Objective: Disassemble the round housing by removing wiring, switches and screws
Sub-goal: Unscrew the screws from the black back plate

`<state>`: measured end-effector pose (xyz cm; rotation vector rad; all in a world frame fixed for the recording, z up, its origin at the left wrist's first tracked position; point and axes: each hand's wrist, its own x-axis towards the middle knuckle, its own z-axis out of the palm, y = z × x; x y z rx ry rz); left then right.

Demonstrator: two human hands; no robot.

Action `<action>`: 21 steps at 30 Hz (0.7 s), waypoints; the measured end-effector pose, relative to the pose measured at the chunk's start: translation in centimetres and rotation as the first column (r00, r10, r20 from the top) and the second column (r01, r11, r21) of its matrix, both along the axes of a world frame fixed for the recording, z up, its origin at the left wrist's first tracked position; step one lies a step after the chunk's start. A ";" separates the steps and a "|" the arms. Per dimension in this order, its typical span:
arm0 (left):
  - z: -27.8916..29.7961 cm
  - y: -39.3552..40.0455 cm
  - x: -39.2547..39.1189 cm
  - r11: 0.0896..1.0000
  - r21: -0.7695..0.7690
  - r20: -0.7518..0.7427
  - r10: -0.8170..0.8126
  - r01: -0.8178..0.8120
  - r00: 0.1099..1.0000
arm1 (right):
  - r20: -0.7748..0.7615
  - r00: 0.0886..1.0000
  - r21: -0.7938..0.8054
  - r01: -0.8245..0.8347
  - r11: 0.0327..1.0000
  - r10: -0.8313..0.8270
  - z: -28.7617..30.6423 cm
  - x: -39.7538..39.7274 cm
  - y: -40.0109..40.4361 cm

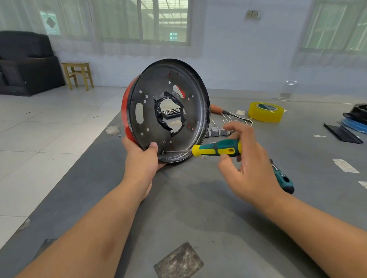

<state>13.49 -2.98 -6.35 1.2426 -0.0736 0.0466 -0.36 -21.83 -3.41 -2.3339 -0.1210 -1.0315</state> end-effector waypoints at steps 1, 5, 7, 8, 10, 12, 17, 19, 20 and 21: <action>0.0 0.0 0.0 1.000 -0.001 0.002 -0.002 0.002 1.000 | -0.002 1.000 0.001 0.020 1.000 -0.020 -0.1 0.0 0.0; 0.0 0.1 -0.1 1.000 -0.007 0.006 0.003 -0.003 1.000 | 0.004 0.998 0.028 0.063 0.998 -0.063 -0.1 0.3 -0.5; 0.0 0.1 -0.1 1.000 -0.019 0.003 0.006 -0.006 1.000 | -0.018 1.000 0.052 0.002 0.999 -0.001 -0.3 0.0 -0.6; 0.0 0.1 -0.1 1.000 -0.028 0.002 0.008 -0.008 1.000 | -0.031 0.999 0.054 -0.021 0.998 0.023 -0.4 -0.2 -0.7; 0.0 0.2 -0.1 0.999 -0.047 -0.003 0.009 -0.009 1.000 | -0.035 0.999 0.050 -0.027 0.998 0.029 -0.6 -0.3 -0.6; 0.1 0.2 -0.2 0.998 -0.060 -0.005 0.006 -0.006 1.000 | -0.020 1.000 0.030 0.014 0.999 -0.013 -0.7 -0.1 -0.7; 0.3 0.1 -0.5 0.998 -0.056 0.000 0.012 -0.012 1.000 | 0.009 1.000 0.070 -0.014 0.997 0.013 -0.9 0.2 -0.6; 0.3 0.1 -0.5 0.998 -0.062 -0.003 0.017 -0.018 1.000 | 0.014 0.999 0.065 -0.044 0.997 0.043 -1.0 0.2 -0.4; 0.3 0.1 -0.5 0.998 -0.066 -0.007 0.014 -0.015 1.000 | 0.008 0.999 0.064 -0.038 0.997 0.037 -0.9 0.3 -0.3; 0.3 0.1 -0.5 0.998 -0.064 -0.009 0.014 -0.014 1.000 | 0.002 1.000 0.065 -0.029 0.997 0.029 -0.9 0.3 -0.3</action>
